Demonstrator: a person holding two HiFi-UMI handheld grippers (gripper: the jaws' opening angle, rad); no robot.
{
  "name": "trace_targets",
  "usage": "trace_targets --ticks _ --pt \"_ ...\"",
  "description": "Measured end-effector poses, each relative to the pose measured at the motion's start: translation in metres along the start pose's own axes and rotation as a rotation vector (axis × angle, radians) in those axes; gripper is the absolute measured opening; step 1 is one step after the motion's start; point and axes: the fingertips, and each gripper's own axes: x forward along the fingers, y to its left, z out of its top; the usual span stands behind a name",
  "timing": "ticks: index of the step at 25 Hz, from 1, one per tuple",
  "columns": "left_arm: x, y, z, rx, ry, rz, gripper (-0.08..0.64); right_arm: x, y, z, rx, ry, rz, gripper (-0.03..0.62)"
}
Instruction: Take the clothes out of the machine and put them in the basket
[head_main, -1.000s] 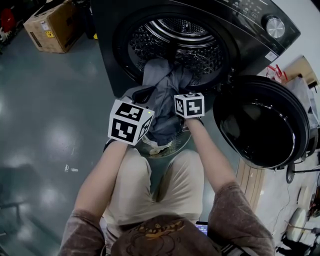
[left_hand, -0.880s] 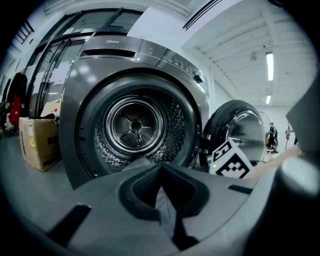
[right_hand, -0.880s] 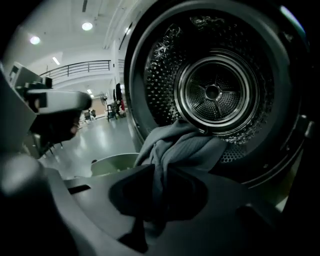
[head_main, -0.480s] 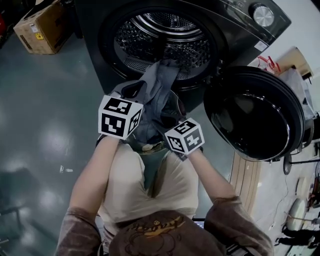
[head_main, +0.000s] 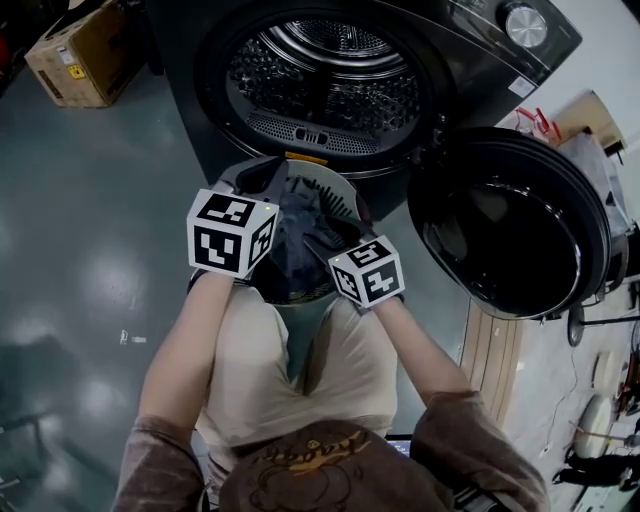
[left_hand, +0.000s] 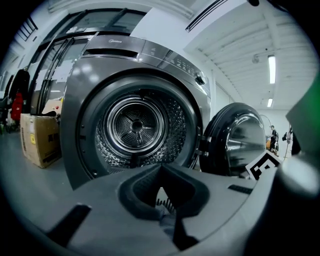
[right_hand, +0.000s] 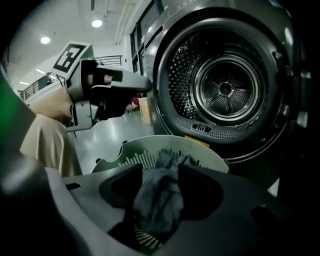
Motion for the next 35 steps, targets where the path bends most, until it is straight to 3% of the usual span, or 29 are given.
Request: trace_targets --ticks 4,7,11,17,20,29,35 --pt "-0.003 0.012 0.004 -0.057 -0.018 -0.023 0.006 -0.002 -0.020 0.027 0.020 -0.079 -0.037 0.229" --pt "-0.005 0.026 0.010 -0.054 -0.033 -0.042 0.006 0.000 -0.025 0.050 0.050 -0.118 -0.030 0.211" --pt "-0.017 0.042 0.044 -0.061 -0.044 -0.107 0.006 -0.011 -0.022 0.094 0.095 -0.111 -0.011 0.179" --pt "-0.055 0.060 0.144 -0.084 -0.047 -0.158 0.006 -0.068 -0.007 0.206 0.111 -0.147 -0.003 0.035" --pt "-0.082 0.063 0.208 -0.106 -0.021 -0.166 0.006 -0.109 0.005 0.269 0.125 -0.147 0.011 -0.003" --pt "-0.165 0.022 0.415 -0.095 0.003 -0.238 0.006 -0.263 0.035 0.451 0.172 -0.206 0.007 -0.003" --pt "-0.196 0.002 0.488 -0.063 -0.024 -0.305 0.006 -0.327 0.046 0.518 0.152 -0.275 -0.045 -0.003"
